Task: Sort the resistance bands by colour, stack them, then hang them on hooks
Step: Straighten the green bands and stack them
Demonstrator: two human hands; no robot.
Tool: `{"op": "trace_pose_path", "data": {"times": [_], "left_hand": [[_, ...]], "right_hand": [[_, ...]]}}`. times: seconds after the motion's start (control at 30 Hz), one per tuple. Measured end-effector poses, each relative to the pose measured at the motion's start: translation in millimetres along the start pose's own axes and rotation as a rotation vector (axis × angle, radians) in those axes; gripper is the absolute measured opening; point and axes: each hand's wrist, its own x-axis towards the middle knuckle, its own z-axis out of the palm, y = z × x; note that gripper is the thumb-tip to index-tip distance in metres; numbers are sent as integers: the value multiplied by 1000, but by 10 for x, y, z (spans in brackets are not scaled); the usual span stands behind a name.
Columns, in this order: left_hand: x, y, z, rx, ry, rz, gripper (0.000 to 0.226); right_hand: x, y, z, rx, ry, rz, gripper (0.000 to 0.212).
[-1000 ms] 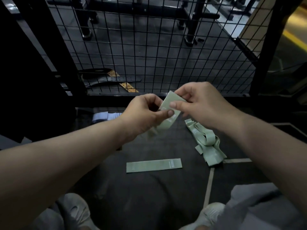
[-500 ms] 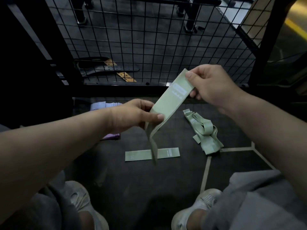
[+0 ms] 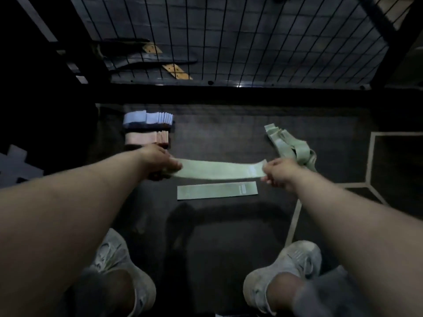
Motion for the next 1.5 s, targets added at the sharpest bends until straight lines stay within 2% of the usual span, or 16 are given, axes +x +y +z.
{"op": "trace_pose_path", "data": {"times": [0.13, 0.27, 0.37, 0.43, 0.6, 0.83, 1.03, 1.3, 1.37, 1.5], "left_hand": [[439, -455, 522, -134, 130, -97, 8], [816, -666, 903, -294, 344, -197, 20], [975, -755, 1034, -353, 405, -227, 13], [1022, -807, 1092, -380, 424, -246, 12], [1154, -944, 1171, -360, 460, -304, 4], [1211, -1017, 1185, -209, 528, -280, 9], [1228, -1029, 1237, -177, 581, -299, 12], [1230, -1045, 1232, -192, 540, -275, 15], [1270, -1050, 1236, -231, 539, -267, 24], [1290, -1070, 1214, -221, 555, -295, 20]], "right_hand": [[362, 635, 424, 11, 33, 135, 7], [690, 905, 628, 17, 200, 130, 7], [974, 1047, 699, -35, 273, 91, 17], [1068, 1080, 742, -45, 297, 90, 18], [1128, 1098, 831, -127, 340, 111, 6], [1231, 1192, 871, -226, 359, 15, 6], [1273, 1178, 884, -179, 337, 57, 13], [1245, 1186, 911, -230, 347, 71, 3], [1240, 1173, 908, -234, 350, 92, 5], [1252, 1175, 880, -245, 342, 92, 8]]}}
